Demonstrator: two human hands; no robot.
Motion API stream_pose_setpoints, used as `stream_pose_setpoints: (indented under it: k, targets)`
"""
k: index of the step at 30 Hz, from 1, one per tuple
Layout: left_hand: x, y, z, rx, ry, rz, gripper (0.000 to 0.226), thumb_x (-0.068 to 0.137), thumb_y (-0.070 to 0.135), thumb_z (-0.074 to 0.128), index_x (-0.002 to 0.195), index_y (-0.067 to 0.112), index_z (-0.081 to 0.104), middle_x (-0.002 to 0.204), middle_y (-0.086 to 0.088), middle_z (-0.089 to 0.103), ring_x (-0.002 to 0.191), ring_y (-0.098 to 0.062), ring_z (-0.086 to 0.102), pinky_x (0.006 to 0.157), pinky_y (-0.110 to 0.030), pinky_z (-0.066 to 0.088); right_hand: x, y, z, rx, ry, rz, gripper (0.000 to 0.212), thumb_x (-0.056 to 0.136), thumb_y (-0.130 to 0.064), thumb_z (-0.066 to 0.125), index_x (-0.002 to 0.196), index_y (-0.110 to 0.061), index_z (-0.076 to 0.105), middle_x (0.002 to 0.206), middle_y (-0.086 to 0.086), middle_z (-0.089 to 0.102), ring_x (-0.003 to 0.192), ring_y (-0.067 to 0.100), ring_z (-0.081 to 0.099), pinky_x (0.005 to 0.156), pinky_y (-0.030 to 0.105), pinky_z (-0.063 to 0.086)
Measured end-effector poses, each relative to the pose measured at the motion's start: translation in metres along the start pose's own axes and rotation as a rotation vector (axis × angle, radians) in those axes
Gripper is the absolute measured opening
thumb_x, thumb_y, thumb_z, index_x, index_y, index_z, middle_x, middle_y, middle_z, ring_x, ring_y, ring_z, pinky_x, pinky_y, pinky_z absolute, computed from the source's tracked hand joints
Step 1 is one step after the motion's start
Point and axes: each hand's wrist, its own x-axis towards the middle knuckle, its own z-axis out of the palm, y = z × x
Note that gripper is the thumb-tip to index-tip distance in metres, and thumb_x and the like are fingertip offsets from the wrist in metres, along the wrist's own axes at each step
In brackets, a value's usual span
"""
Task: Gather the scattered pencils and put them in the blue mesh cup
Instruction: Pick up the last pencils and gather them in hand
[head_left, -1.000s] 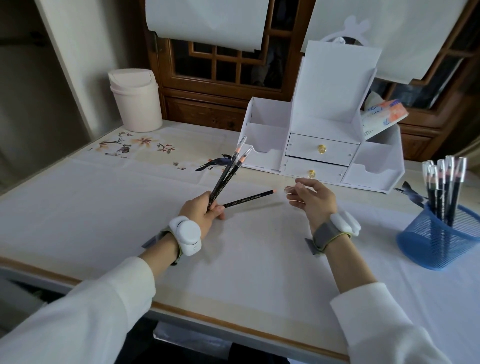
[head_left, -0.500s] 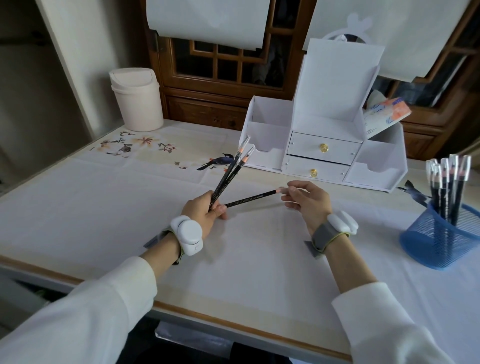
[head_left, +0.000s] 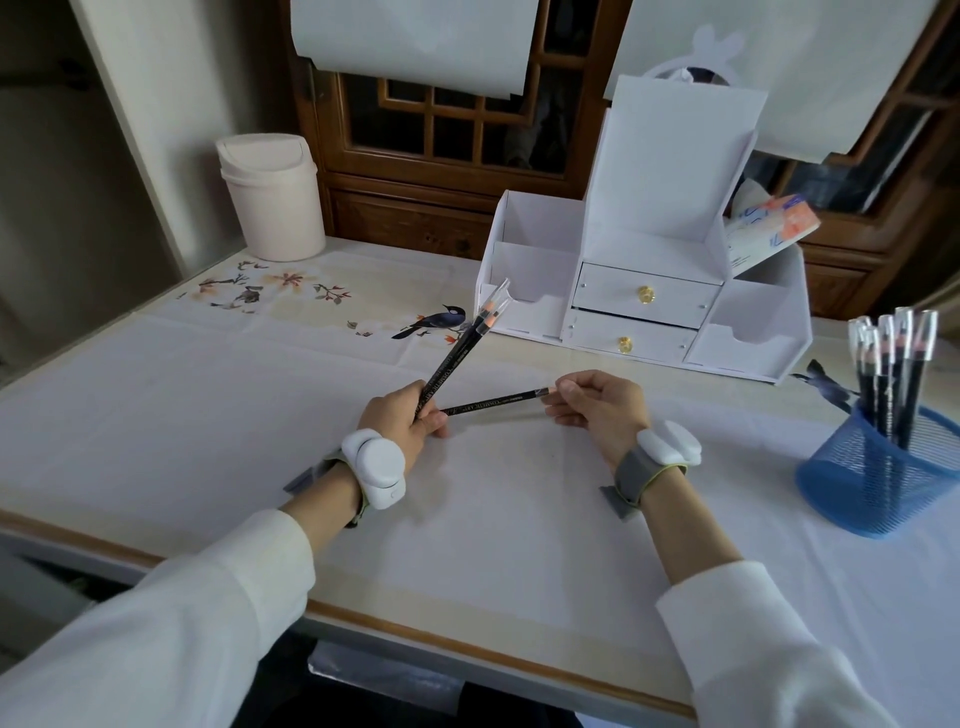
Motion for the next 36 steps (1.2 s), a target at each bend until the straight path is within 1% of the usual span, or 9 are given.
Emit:
stream_pose_setpoints:
  k: [3, 10, 14, 21, 23, 26, 31, 34, 36]
  targets:
    - [0.001, 0.000, 0.001, 0.019, 0.001, -0.002, 0.041, 0.088, 0.012, 0.057, 0.060, 0.024, 0.029, 0.066, 0.008, 0.067, 0.079, -0.024, 0.068, 0.062, -0.022, 0.042, 0.000, -0.001, 0.003, -0.035, 0.009, 0.020, 0.021, 0.091, -0.004, 0.053, 0.073, -0.007, 0.061, 0.054, 0.000, 0.068, 0.052, 0.017, 0.064, 0.055, 0.022, 0.056]
    - [-0.002, 0.006, 0.003, 0.147, -0.029, -0.014, 0.023, 0.093, 0.018, 0.051, 0.076, 0.019, 0.036, 0.086, -0.002, 0.074, 0.079, -0.026, 0.062, 0.065, -0.024, 0.036, -0.011, -0.014, 0.009, 0.109, -0.004, 0.122, 0.017, 0.086, 0.007, 0.056, 0.081, -0.009, 0.054, 0.079, 0.011, 0.063, 0.058, 0.011, 0.068, 0.058, 0.018, 0.056]
    - [-0.007, 0.013, 0.002, 0.204, -0.059, -0.008, 0.019, 0.094, 0.018, 0.047, 0.089, 0.012, 0.030, 0.088, -0.007, 0.069, 0.074, -0.027, 0.058, 0.066, -0.027, 0.040, -0.025, -0.027, 0.019, 0.320, -0.058, 0.118, 0.035, 0.076, 0.016, 0.060, 0.093, -0.011, 0.047, 0.094, 0.015, 0.064, 0.077, 0.022, 0.066, 0.076, 0.029, 0.054]
    - [-0.029, 0.044, 0.011, 0.165, -0.137, 0.091, 0.017, 0.094, 0.013, 0.041, 0.111, 0.012, 0.040, 0.071, 0.004, 0.055, 0.058, -0.016, 0.047, 0.057, -0.023, 0.034, -0.042, -0.055, 0.031, 0.389, -0.139, 0.021, 0.038, 0.081, -0.002, 0.067, 0.112, -0.007, 0.046, 0.095, 0.008, 0.066, 0.089, 0.020, 0.064, 0.080, 0.030, 0.054]
    - [-0.032, 0.060, 0.014, 0.180, -0.157, 0.134, 0.003, 0.096, 0.018, 0.041, 0.098, 0.016, 0.040, 0.072, 0.000, 0.055, 0.063, -0.019, 0.051, 0.064, -0.024, 0.037, -0.047, -0.065, 0.032, 0.371, -0.150, -0.007, 0.028, 0.086, -0.005, 0.062, 0.110, -0.004, 0.050, 0.097, 0.012, 0.066, 0.085, 0.020, 0.066, 0.077, 0.028, 0.057]
    - [-0.034, 0.082, 0.022, 0.186, -0.194, 0.139, 0.008, 0.097, 0.022, 0.039, 0.092, 0.017, 0.035, 0.075, -0.005, 0.054, 0.068, -0.022, 0.052, 0.066, -0.029, 0.040, -0.051, -0.077, 0.034, 0.335, -0.146, -0.035, 0.005, 0.093, -0.010, 0.053, 0.097, -0.009, 0.055, 0.080, 0.007, 0.072, 0.072, 0.020, 0.070, 0.071, 0.028, 0.058]
    - [-0.047, 0.120, 0.034, 0.038, -0.294, 0.135, 0.012, 0.092, 0.026, 0.046, 0.093, 0.014, 0.045, 0.074, -0.002, 0.061, 0.064, -0.020, 0.058, 0.062, -0.025, 0.050, -0.062, -0.101, 0.017, 0.269, -0.042, -0.108, 0.014, 0.096, -0.009, 0.046, 0.086, -0.008, 0.056, 0.059, 0.002, 0.066, 0.054, 0.016, 0.064, 0.062, 0.025, 0.058]
    - [-0.054, 0.139, 0.042, 0.036, -0.356, 0.183, 0.024, 0.093, 0.028, 0.044, 0.101, 0.007, 0.052, 0.094, -0.012, 0.069, 0.084, -0.032, 0.065, 0.079, -0.038, 0.054, -0.069, -0.108, 0.000, 0.225, -0.043, -0.128, 0.018, 0.096, -0.004, 0.043, 0.084, -0.007, 0.055, 0.065, 0.009, 0.061, 0.056, 0.017, 0.062, 0.064, 0.027, 0.058]
    - [-0.056, 0.147, 0.045, 0.029, -0.377, 0.216, 0.034, 0.091, 0.035, 0.040, 0.104, 0.005, 0.053, 0.101, -0.010, 0.071, 0.091, -0.032, 0.065, 0.084, -0.037, 0.052, -0.073, -0.109, -0.009, 0.212, -0.070, -0.129, 0.019, 0.097, -0.003, 0.041, 0.083, -0.006, 0.054, 0.065, 0.011, 0.060, 0.054, 0.016, 0.062, 0.062, 0.025, 0.057]
